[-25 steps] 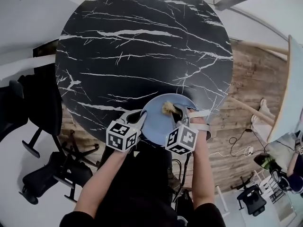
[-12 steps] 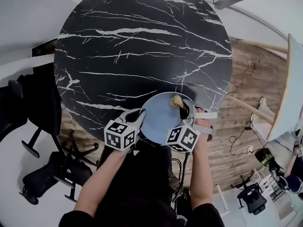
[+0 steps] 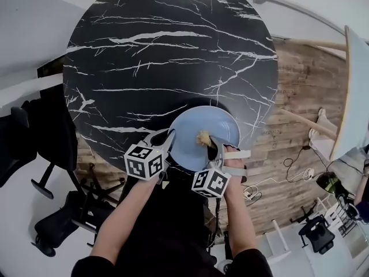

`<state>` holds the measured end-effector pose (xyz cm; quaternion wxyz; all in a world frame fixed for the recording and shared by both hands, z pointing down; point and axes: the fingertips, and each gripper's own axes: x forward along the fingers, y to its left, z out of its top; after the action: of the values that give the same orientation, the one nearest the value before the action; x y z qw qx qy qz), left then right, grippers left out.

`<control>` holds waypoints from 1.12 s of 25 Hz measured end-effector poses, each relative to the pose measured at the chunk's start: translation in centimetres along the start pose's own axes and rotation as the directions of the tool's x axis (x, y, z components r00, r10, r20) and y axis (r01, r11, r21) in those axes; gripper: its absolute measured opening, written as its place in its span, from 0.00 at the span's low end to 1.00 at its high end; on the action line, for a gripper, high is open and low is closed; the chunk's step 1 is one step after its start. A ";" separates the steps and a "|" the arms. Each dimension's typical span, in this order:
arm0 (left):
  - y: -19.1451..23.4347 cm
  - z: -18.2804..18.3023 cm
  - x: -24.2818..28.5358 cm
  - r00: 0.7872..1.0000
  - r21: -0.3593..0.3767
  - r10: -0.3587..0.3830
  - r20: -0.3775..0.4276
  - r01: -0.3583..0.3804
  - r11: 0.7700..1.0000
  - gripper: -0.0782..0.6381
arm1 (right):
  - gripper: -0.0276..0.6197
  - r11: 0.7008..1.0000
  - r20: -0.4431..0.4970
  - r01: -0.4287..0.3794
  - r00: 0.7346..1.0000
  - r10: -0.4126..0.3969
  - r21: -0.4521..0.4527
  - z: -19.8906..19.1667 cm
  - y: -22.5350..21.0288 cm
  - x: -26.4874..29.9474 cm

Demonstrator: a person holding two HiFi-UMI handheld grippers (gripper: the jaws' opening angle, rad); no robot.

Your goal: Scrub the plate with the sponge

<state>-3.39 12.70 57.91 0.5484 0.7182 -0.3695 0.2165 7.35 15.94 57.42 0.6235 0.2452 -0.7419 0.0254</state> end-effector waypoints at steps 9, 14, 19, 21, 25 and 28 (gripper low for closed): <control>0.0 0.0 0.0 1.000 0.021 -0.002 0.000 0.002 1.000 0.13 | 0.10 0.995 -0.001 -0.101 0.995 0.101 0.001 -0.3 6.3 -2.1; 0.0 0.1 0.0 1.000 0.025 -0.005 -0.003 0.005 1.000 0.13 | 0.10 0.992 0.021 -0.128 0.991 0.128 -0.023 -1.1 8.2 -2.5; -0.1 0.0 0.0 1.000 0.040 -0.008 -0.015 0.009 0.999 0.13 | 0.10 0.983 0.023 -0.150 0.988 0.154 -0.109 -1.4 8.9 -2.9; -0.1 0.0 0.0 1.000 0.050 -0.010 -0.023 0.011 0.999 0.13 | 0.10 0.978 0.021 -0.160 0.986 0.164 -0.136 -1.6 8.9 -3.0; -0.1 -0.1 0.1 0.999 0.070 -0.015 -0.038 0.018 0.997 0.13 | 0.11 0.980 0.001 -0.176 0.984 0.176 -0.089 -2.7 7.5 -2.7; -0.1 -0.1 0.1 0.999 0.072 -0.023 -0.047 0.026 0.997 0.13 | 0.11 0.982 -0.012 -0.179 0.984 0.179 -0.066 -2.9 5.7 -2.3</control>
<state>-3.21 12.75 57.96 0.5327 0.7371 -0.3400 0.2395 7.95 22.73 57.41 0.6287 0.1564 -0.7596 0.0572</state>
